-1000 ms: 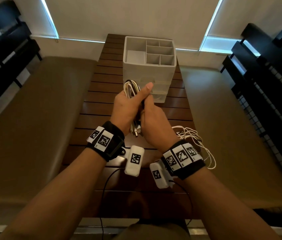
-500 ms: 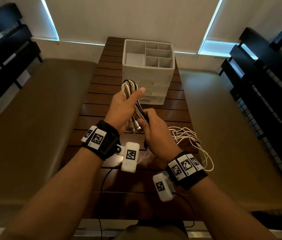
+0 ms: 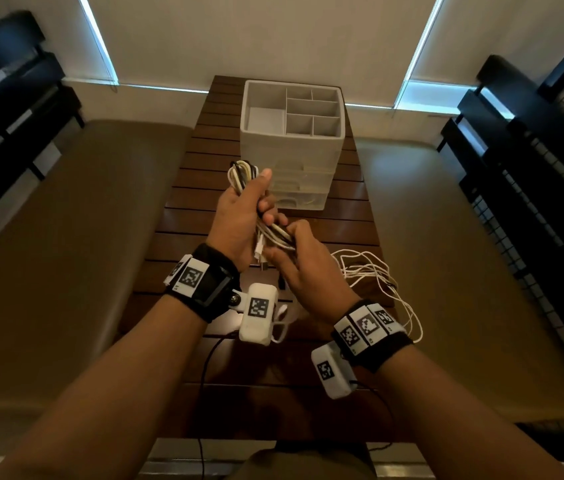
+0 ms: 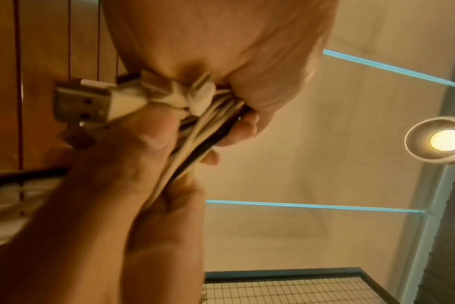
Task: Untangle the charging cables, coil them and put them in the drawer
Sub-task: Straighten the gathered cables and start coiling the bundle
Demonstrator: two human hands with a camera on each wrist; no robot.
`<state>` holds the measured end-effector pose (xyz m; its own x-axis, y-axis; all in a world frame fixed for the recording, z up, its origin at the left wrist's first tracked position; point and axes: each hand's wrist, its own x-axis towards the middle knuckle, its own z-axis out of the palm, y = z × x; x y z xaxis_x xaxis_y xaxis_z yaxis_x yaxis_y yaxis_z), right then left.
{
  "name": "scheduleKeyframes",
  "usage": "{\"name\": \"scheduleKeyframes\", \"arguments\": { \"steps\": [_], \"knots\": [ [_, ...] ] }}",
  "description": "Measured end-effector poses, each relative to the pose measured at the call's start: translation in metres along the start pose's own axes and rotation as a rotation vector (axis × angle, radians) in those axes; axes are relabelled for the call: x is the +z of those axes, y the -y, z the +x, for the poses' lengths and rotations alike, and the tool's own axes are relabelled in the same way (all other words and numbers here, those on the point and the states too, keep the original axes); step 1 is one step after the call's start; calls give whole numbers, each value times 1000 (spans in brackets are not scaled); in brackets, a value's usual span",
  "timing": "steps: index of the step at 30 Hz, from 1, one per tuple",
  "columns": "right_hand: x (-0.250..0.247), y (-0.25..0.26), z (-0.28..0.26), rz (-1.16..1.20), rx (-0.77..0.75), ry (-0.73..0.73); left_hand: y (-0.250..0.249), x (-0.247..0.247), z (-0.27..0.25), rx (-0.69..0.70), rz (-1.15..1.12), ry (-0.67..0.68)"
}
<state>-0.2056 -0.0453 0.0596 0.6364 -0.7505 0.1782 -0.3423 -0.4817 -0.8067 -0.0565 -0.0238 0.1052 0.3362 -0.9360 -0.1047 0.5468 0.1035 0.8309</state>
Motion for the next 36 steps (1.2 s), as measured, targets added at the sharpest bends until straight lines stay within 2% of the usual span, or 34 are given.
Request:
{"name": "scheduleKeyframes", "arguments": {
  "steps": [2,4,6,9,12,15,17,20,22,26,28,33,36],
  "knots": [
    [-13,-8,2,-9,61,2,-5,-5,4,27,16,-30],
    [-31,-10,11,50,134,-129,-8,-12,6,62,124,-61],
    [-46,4,28,150,139,-248,-4,-14,3,73,281,-57],
    [-43,37,57,351,102,-117,12,-4,-5,60,464,-33],
    [-31,61,75,552,200,13,26,-2,-7,34,551,13],
    [-25,70,76,550,177,106,30,0,-9,40,661,51],
    [-25,75,76,583,158,98,31,0,-10,123,629,41],
    [-27,82,79,758,182,84,32,-5,-10,248,627,8],
    [-24,86,81,729,195,35,34,-9,-7,217,691,-8],
    [-16,85,84,706,232,-174,35,-4,-4,122,787,-39],
    [-12,82,85,700,241,-232,36,-5,-4,105,800,-51],
    [-5,76,84,712,295,-315,40,-12,-4,62,831,-29],
    [-5,76,83,764,297,-291,37,-14,-4,56,835,-12]
  ]
}}
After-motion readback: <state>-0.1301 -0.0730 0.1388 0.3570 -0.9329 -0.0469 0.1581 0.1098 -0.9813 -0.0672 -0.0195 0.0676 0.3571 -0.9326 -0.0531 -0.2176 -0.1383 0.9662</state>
